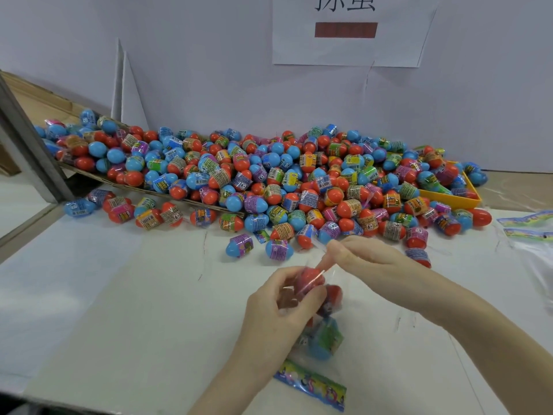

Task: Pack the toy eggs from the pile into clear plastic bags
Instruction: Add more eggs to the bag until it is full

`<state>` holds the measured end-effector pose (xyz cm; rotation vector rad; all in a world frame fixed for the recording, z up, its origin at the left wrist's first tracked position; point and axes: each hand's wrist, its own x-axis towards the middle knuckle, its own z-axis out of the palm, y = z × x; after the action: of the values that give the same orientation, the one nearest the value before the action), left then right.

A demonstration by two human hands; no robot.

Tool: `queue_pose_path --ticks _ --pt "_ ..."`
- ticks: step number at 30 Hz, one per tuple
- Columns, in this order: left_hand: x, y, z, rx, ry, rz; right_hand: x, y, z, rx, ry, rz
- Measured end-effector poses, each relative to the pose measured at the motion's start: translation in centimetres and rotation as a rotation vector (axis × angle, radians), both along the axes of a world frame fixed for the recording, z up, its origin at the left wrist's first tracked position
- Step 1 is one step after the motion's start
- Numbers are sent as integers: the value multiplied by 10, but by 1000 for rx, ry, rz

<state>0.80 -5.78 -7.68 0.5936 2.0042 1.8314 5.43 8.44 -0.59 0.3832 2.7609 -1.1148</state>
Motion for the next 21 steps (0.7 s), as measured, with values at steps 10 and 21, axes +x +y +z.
queue_pose_path --ticks 10,21 --pt "-2 2 -1 75 -54 97 -1 0 -8 210 234 38" --pt "-16 -4 -4 205 -322 -44 7 3 -59 -755 162 -246"
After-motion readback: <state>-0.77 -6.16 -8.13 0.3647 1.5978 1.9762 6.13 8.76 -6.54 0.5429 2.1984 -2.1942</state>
